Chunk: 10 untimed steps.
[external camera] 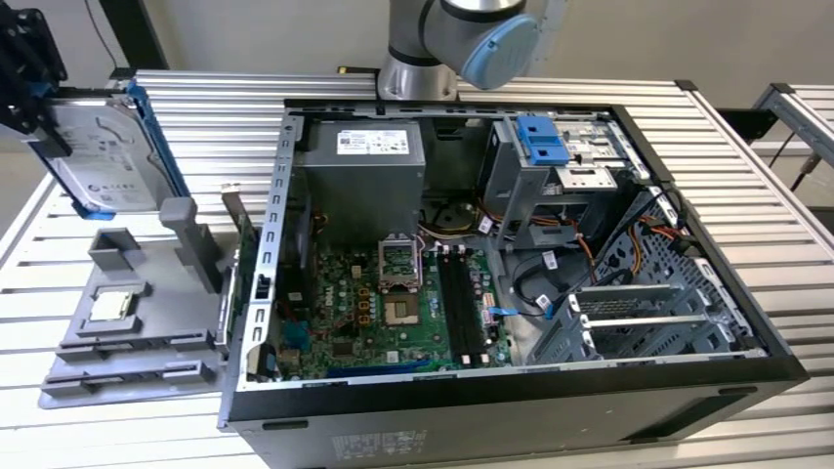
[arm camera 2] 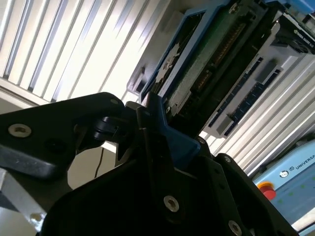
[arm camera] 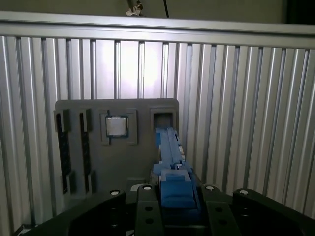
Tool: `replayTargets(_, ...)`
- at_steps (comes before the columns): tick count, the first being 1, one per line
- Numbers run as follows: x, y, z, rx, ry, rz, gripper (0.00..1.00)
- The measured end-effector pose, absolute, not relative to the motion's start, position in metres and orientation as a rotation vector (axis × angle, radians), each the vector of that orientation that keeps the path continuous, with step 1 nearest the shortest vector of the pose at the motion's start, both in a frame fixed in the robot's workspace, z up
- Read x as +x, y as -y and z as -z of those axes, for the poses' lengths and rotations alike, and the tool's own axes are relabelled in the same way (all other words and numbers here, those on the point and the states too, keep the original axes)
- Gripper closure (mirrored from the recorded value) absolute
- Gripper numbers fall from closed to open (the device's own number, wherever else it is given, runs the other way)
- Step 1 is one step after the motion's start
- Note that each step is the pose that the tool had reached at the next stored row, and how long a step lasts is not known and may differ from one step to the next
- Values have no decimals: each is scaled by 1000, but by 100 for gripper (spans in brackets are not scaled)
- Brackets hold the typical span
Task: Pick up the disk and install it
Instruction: 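Pick up the disk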
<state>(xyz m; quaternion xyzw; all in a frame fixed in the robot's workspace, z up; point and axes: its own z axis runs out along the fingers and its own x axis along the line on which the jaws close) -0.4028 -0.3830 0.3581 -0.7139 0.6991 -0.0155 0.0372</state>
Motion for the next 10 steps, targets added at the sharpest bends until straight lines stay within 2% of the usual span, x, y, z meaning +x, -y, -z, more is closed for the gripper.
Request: replayTargets(10, -403, 383, -378, -2187, -2141, 57, 100)
